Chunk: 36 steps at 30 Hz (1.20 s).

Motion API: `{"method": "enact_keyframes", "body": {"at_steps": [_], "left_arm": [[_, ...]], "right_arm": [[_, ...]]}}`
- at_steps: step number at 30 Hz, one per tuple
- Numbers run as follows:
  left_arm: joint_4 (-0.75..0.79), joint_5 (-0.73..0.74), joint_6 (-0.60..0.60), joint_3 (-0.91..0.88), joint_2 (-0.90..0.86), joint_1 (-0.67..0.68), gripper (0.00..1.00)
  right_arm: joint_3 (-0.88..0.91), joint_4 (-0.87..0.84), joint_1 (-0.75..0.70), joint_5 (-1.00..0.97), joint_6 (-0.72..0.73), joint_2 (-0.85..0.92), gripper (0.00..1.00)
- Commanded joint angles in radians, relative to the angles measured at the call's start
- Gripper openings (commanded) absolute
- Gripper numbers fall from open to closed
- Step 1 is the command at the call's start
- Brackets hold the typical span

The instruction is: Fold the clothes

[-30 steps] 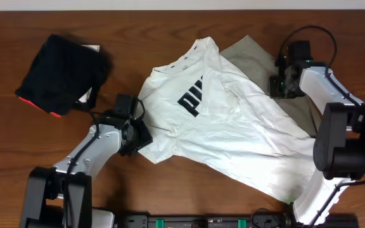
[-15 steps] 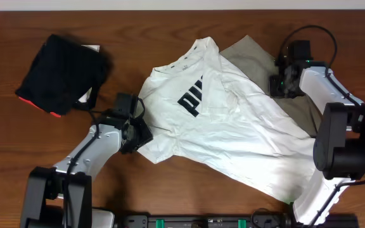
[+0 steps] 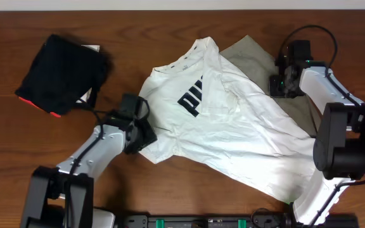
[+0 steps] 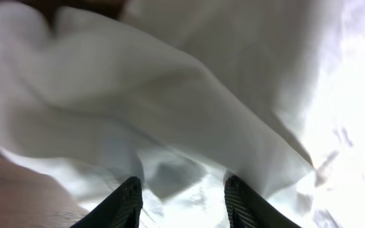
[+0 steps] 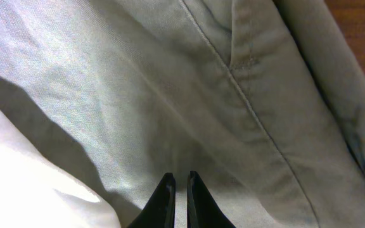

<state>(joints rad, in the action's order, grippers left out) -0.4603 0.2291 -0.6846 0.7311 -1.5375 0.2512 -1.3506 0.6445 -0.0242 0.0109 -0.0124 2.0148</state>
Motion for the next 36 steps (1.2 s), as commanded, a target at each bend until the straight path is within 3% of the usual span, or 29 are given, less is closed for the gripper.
{"method": "enact_keyframes", "body": {"at_steps": [1, 8, 11, 19, 23, 25, 36], "left_arm": [[0.008, -0.026, -0.01, -0.004, 0.0, 0.031, 0.45], [0.006, -0.053, -0.009, -0.004, 0.0, 0.038, 0.44], [0.006, -0.064, -0.009, -0.004, 0.0, 0.038, 0.34], [0.007, -0.098, -0.01, -0.004, 0.0, 0.038, 0.33], [0.007, -0.11, -0.009, -0.005, 0.0, 0.038, 0.22], [0.007, -0.109, -0.009, -0.005, 0.0, 0.038, 0.06], [-0.017, -0.054, -0.005, 0.0, 0.034, 0.038, 0.06]], "right_arm": [[0.005, -0.006, -0.016, 0.004, -0.011, 0.002, 0.07], [0.006, -0.005, -0.016, 0.004, -0.012, 0.002, 0.07], [0.009, -0.006, -0.016, 0.004, -0.012, 0.002, 0.07], [0.028, -0.024, -0.016, 0.004, -0.012, 0.002, 0.07], [0.032, -0.031, -0.016, 0.004, -0.012, 0.002, 0.08], [0.032, -0.038, -0.016, 0.004, -0.012, 0.002, 0.07], [0.032, -0.051, -0.018, 0.004, -0.012, 0.002, 0.08]]}}
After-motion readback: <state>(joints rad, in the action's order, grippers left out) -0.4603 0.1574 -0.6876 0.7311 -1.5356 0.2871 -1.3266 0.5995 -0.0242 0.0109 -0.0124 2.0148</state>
